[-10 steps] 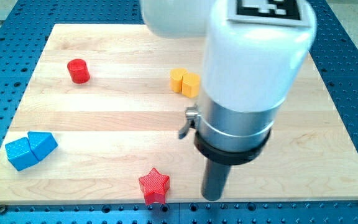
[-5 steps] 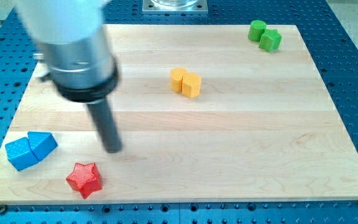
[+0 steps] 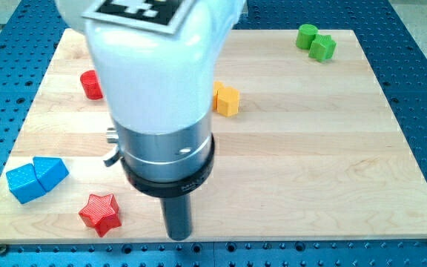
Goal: Move the red star diagonally to the bottom right of the red circle
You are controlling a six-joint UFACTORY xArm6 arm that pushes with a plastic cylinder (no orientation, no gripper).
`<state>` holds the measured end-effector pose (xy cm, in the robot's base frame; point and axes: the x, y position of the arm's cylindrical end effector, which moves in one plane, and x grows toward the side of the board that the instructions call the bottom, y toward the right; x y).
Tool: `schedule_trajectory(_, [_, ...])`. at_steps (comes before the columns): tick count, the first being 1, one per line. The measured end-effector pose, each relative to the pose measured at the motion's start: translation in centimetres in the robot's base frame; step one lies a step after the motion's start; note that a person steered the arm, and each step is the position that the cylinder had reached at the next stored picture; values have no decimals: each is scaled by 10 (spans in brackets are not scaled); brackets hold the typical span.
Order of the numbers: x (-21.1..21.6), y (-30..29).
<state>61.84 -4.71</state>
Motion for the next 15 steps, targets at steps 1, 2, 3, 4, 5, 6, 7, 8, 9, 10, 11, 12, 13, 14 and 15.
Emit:
schedule_trajectory(1, [0,-23])
schedule_trajectory(2, [-1,-49])
schedule_trajectory(3, [-33,-68])
schedule_trajectory(4, [-44,-68])
schedule_trajectory(5, [-45,-117])
schedule_trajectory(6, [-45,-157])
schedule_trajectory(7, [-26,-198])
schedule_trajectory(8, [0,-208])
schedule_trajectory(9, [0,-184])
schedule_trajectory(10, [-2,-78])
schedule_trajectory(11, [-40,-5])
schedule_trajectory(12, [-82,4])
schedule_trajectory(13, [-49,25])
schedule_trajectory(14, [-71,53])
schedule_trajectory(15, [-83,10])
